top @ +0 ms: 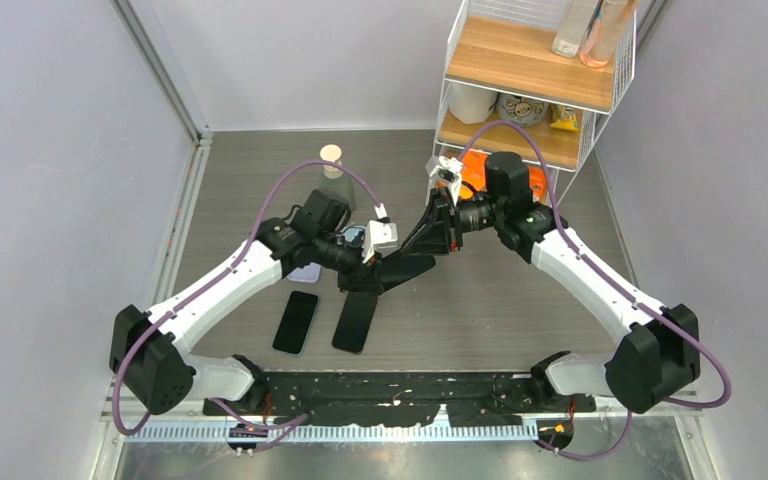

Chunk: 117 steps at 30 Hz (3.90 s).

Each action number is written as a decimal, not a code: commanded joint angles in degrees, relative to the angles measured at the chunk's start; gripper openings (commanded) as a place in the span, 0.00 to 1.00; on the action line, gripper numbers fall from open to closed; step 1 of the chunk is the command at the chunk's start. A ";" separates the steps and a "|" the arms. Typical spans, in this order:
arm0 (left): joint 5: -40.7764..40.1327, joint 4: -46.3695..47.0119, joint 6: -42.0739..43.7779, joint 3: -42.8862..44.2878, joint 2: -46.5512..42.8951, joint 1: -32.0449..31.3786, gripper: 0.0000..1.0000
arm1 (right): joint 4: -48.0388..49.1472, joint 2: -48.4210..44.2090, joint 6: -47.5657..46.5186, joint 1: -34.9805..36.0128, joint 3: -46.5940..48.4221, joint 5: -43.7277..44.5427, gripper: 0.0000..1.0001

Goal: Take the phone out of the phone case
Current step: Remove the phone case from the phone.

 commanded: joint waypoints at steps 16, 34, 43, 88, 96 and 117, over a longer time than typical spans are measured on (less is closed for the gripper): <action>0.48 -5.13 6.42 4.37 -1.26 -1.03 0.00 | 2.17 -1.02 1.64 -0.27 -0.39 0.12 0.05; -2.36 -4.48 7.16 3.08 -2.09 -2.59 0.00 | 5.60 1.85 5.85 -0.27 -0.60 -2.81 0.18; -6.10 -3.47 8.38 1.88 -2.66 -4.03 0.00 | 6.48 2.69 6.56 -0.29 -0.89 -4.12 0.05; -35.84 5.16 12.42 -6.85 -9.96 -16.49 0.00 | -9.18 6.81 -4.81 -3.06 3.75 6.20 0.51; -22.52 1.62 9.00 -5.10 -12.76 -7.46 0.00 | -20.48 -2.66 -17.61 -3.87 6.83 16.87 0.75; 4.62 2.66 -2.29 0.70 -16.32 6.03 0.00 | -27.39 -6.52 -29.32 5.57 12.28 16.53 0.67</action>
